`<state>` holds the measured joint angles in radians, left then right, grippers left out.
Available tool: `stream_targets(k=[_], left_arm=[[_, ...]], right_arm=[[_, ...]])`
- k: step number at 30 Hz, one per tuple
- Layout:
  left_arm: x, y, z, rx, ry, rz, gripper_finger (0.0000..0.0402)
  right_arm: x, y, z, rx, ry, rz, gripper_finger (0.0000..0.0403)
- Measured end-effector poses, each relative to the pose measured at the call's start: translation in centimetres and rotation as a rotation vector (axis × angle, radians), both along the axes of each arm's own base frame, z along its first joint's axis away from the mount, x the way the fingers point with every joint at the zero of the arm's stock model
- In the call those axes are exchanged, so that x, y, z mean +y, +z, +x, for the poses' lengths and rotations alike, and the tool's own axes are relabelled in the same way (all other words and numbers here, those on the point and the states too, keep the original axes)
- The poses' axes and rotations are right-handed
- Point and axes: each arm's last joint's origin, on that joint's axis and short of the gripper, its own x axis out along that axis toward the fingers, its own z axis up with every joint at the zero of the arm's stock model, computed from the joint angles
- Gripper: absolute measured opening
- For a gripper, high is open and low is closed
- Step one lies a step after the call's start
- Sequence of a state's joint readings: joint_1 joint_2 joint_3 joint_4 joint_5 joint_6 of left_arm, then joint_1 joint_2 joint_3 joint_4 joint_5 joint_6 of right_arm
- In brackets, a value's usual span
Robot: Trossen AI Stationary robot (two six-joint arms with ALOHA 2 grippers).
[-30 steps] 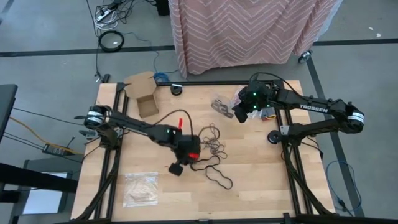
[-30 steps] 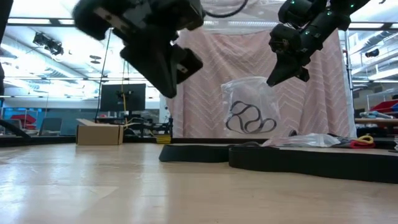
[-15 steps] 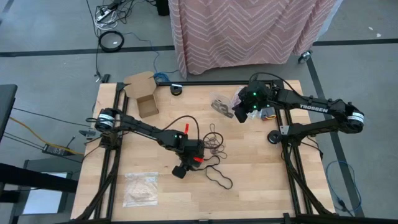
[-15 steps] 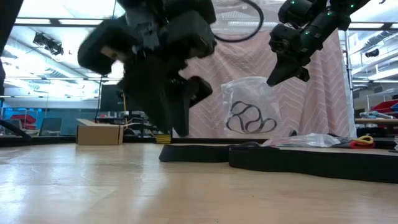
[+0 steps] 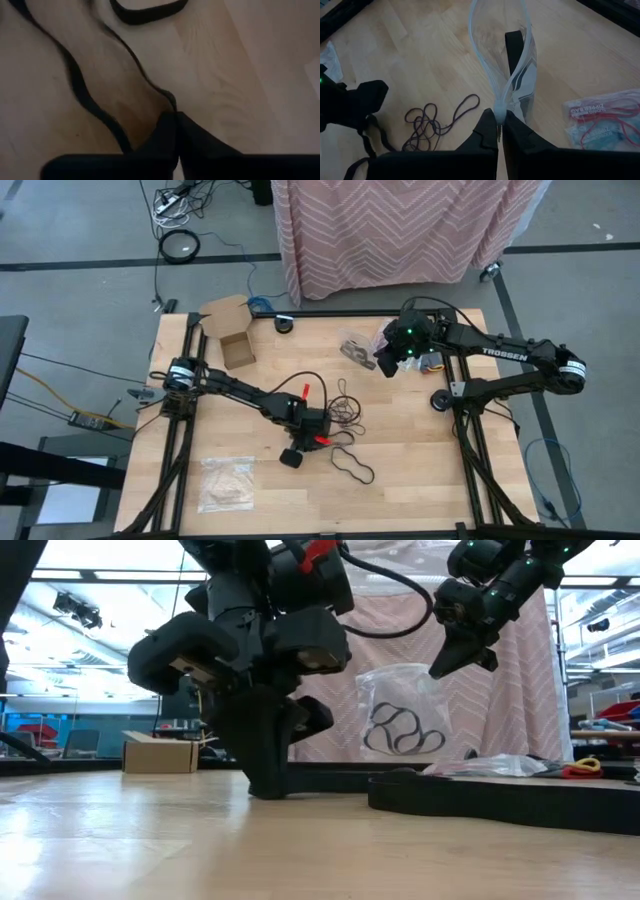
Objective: Sort rubber bands
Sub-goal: Put the black rubber band into the transparent zip bag
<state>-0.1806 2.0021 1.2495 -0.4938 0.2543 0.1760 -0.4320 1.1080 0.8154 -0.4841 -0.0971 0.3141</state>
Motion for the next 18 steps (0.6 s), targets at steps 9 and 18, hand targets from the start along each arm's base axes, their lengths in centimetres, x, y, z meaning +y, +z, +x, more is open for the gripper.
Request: stream_targets(k=[9,18], left_arm=[[2.8,4.8,2.0,0.098,0.043,0.017,0.0004],[9.0,15.6,4.9,-0.124,0.149,-0.002,0.0002]], right_arm=[[0.0,0.0,0.0,0.000,0.000,0.000,0.0001],[0.0,0.0,0.0,-0.001,0.000,0.000,0.0001]])
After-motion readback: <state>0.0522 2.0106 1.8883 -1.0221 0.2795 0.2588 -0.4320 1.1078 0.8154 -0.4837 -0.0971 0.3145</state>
